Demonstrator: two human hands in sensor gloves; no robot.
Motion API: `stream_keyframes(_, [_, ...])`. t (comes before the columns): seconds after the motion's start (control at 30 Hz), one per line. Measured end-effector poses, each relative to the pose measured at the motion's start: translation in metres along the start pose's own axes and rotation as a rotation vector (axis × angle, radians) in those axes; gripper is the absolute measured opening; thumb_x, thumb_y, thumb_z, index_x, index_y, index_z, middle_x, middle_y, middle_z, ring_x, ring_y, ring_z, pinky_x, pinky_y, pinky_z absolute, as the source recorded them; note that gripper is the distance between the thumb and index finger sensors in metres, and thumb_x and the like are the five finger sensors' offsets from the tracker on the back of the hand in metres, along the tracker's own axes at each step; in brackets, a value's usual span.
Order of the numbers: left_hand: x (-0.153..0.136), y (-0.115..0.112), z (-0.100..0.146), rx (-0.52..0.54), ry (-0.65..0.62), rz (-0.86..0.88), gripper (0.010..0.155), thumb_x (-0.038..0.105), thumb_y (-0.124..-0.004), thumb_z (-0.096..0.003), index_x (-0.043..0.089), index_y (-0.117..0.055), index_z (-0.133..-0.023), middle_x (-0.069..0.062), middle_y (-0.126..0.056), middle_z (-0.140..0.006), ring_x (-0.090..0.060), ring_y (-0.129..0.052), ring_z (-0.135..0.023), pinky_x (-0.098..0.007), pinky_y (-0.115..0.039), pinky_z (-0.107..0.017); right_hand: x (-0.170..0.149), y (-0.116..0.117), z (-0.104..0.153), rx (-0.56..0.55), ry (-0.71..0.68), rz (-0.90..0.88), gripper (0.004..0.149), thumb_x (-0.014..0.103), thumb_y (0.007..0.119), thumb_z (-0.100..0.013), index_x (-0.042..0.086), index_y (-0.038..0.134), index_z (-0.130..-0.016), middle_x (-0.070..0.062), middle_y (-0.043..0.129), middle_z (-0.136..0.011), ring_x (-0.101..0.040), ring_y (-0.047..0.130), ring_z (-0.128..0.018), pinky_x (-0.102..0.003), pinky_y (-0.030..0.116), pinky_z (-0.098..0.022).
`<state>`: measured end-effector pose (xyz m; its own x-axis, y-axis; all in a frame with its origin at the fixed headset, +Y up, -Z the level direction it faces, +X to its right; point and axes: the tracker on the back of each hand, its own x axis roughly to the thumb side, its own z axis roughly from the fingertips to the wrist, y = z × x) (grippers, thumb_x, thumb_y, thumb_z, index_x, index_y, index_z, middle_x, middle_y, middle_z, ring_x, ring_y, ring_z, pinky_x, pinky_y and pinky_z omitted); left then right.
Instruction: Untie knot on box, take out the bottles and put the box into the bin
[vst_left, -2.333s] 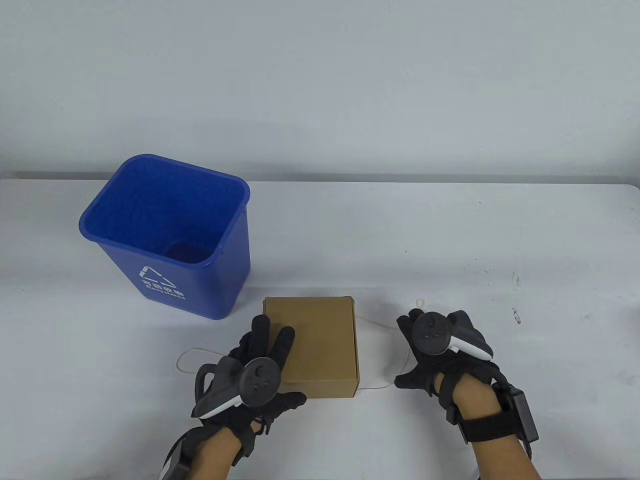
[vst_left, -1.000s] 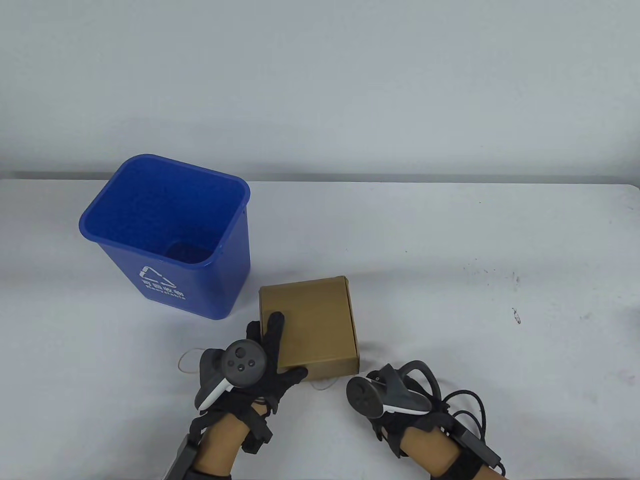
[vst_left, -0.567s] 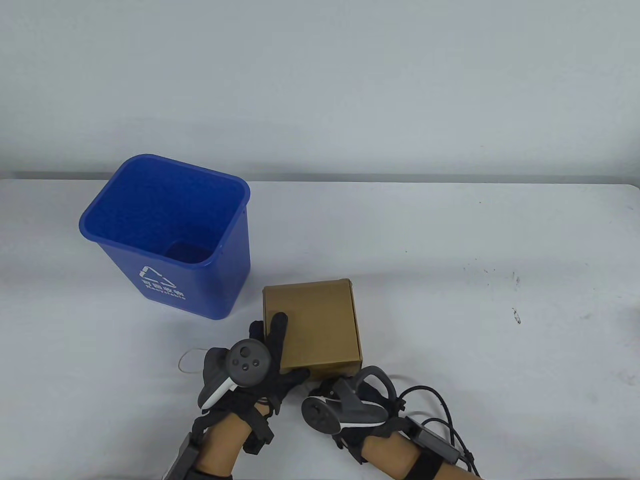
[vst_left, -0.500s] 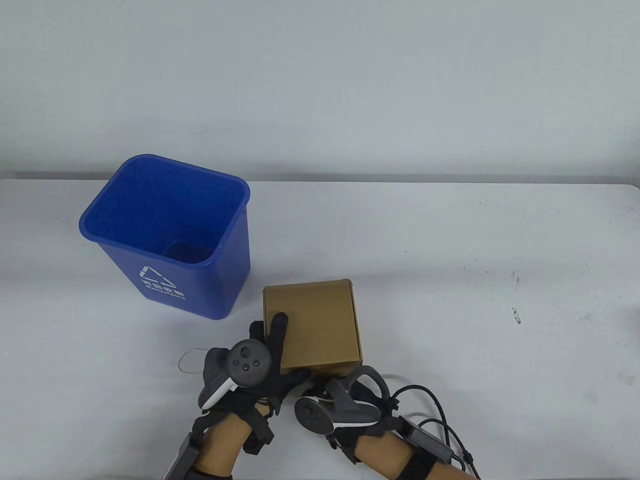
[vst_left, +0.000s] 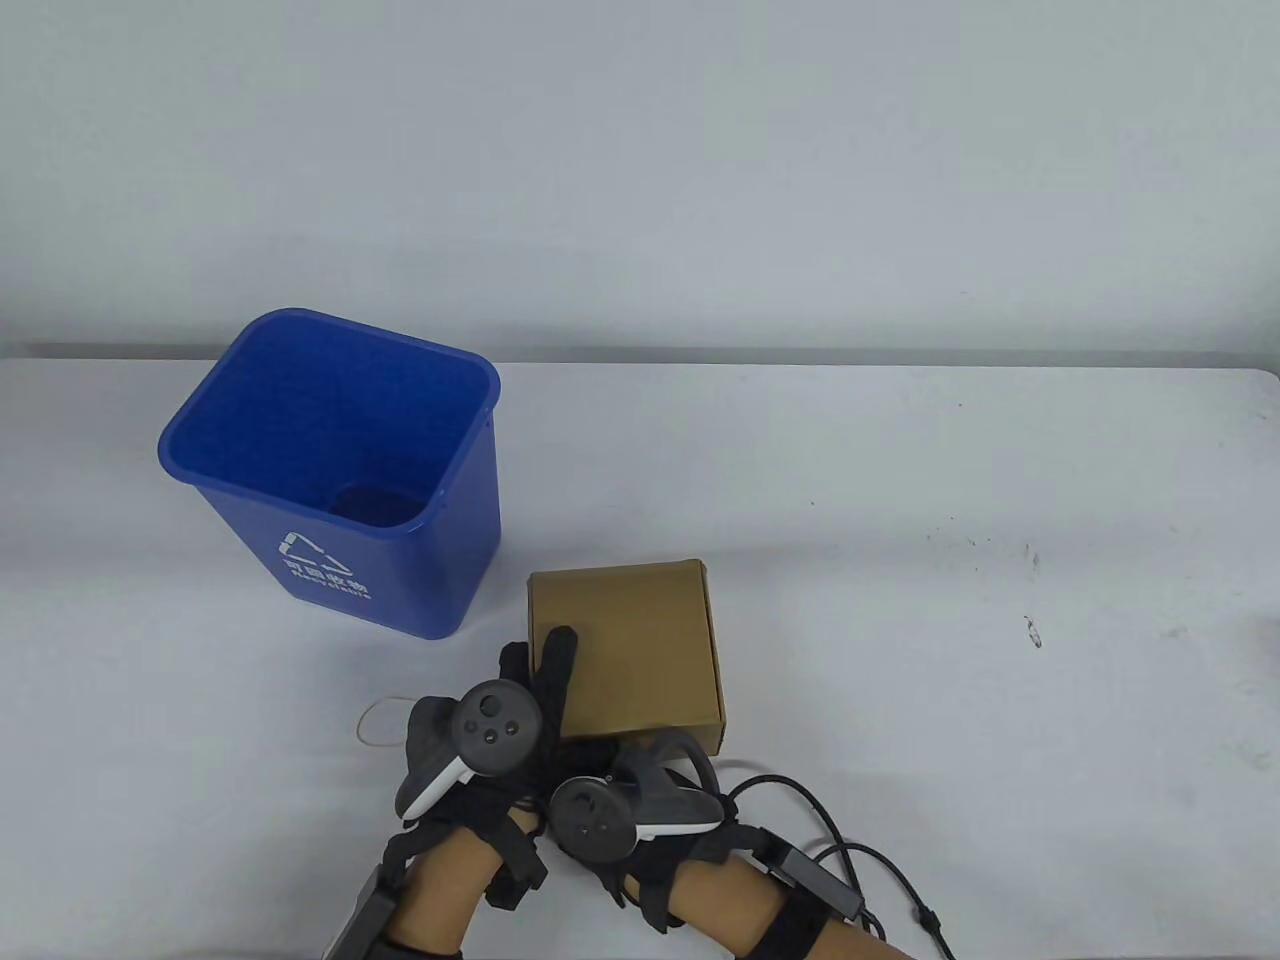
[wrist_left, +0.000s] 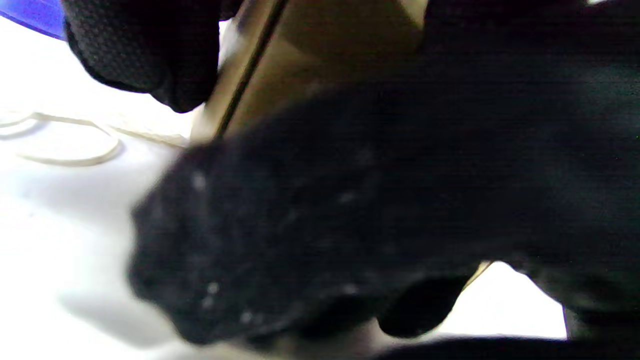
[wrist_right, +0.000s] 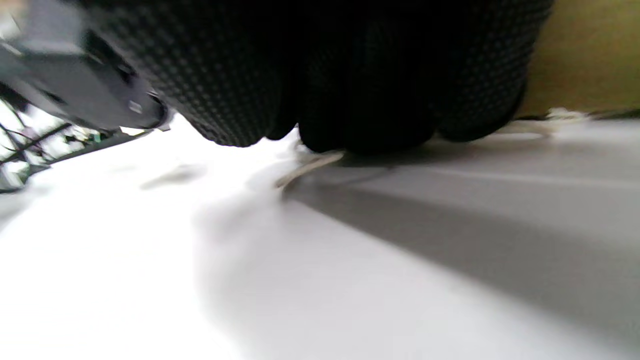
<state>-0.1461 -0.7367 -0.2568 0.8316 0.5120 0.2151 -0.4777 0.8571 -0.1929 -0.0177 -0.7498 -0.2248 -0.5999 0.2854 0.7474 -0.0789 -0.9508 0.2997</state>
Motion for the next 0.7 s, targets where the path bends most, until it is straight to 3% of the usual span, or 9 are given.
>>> stream_keyframes(0.3, [-0.001,0.000,0.001,0.004,-0.003,0.014,0.103,0.061,-0.080,-0.0436,0.030,-0.007,-0.110,-0.037,-0.026,-0.108,-0.059,-0.075,-0.089,-0.065,-0.069,-0.064,-0.013,-0.056,0.046,-0.077,-0.038,-0.160,0.047,0.040,0.082,-0.046,0.016,0.085,-0.087,-0.010,0.086,-0.091,-0.044,0.080,-0.081,-0.056,0.073,-0.054])
stream_keyframes(0.43, [-0.001,0.000,0.002,0.009,-0.005,-0.001,0.103,0.059,-0.081,-0.0435,0.030,-0.008,-0.110,-0.037,-0.027,-0.108,-0.058,-0.075,-0.090,-0.065,-0.068,-0.064,-0.023,-0.089,0.068,-0.293,-0.036,-0.192,0.044,0.041,0.081,-0.046,0.017,0.089,-0.082,-0.010,0.091,-0.085,-0.041,0.088,-0.074,-0.052,0.078,-0.050])
stream_keyframes(0.47, [-0.001,0.000,0.002,0.011,-0.006,-0.010,0.104,0.059,-0.082,-0.0434,0.030,-0.008,-0.110,-0.036,-0.027,-0.108,-0.057,-0.075,-0.090,-0.065,-0.068,-0.064,-0.030,-0.100,0.077,-0.437,-0.029,-0.199,0.042,0.041,0.081,-0.047,0.017,0.090,-0.080,-0.009,0.092,-0.083,-0.041,0.089,-0.073,-0.052,0.078,-0.050])
stream_keyframes(0.5, [-0.001,0.000,0.002,0.012,-0.007,-0.017,0.104,0.058,-0.082,-0.0434,0.030,-0.008,-0.110,-0.036,-0.028,-0.108,-0.058,-0.075,-0.089,-0.065,-0.068,-0.064,-0.034,-0.104,0.081,-0.515,-0.008,-0.189,0.043,0.041,0.081,-0.047,0.016,0.090,-0.080,-0.010,0.092,-0.083,-0.041,0.089,-0.073,-0.052,0.078,-0.050])
stream_keyframes(0.53, [-0.001,0.000,0.003,0.017,-0.007,-0.031,0.104,0.058,-0.082,-0.0433,0.029,-0.008,-0.110,-0.036,-0.028,-0.108,-0.058,-0.075,-0.090,-0.065,-0.068,-0.064,-0.042,-0.105,0.085,-0.632,0.039,-0.152,0.044,0.041,0.080,-0.047,0.016,0.088,-0.083,-0.011,0.089,-0.086,-0.042,0.085,-0.076,-0.054,0.075,-0.052])
stream_keyframes(0.57, [0.000,0.000,0.003,0.019,-0.007,-0.045,0.104,0.058,-0.083,-0.0433,0.030,-0.008,-0.110,-0.035,-0.029,-0.108,-0.057,-0.076,-0.090,-0.065,-0.069,-0.064,-0.052,-0.103,0.084,-0.681,0.077,-0.109,0.048,0.041,0.078,-0.048,0.014,0.082,-0.088,-0.013,0.081,-0.092,-0.047,0.073,-0.083,-0.059,0.066,-0.057])
stream_keyframes(0.7, [0.001,0.000,0.003,0.029,-0.005,-0.074,0.106,0.057,-0.085,-0.0423,0.029,-0.009,-0.110,-0.035,-0.030,-0.108,-0.055,-0.076,-0.091,-0.064,-0.069,-0.065,-0.084,-0.080,0.066,-0.517,0.195,-0.115,0.070,0.048,0.068,-0.050,0.014,0.044,-0.108,-0.015,0.029,-0.114,-0.060,0.027,-0.097,-0.075,0.033,-0.062])
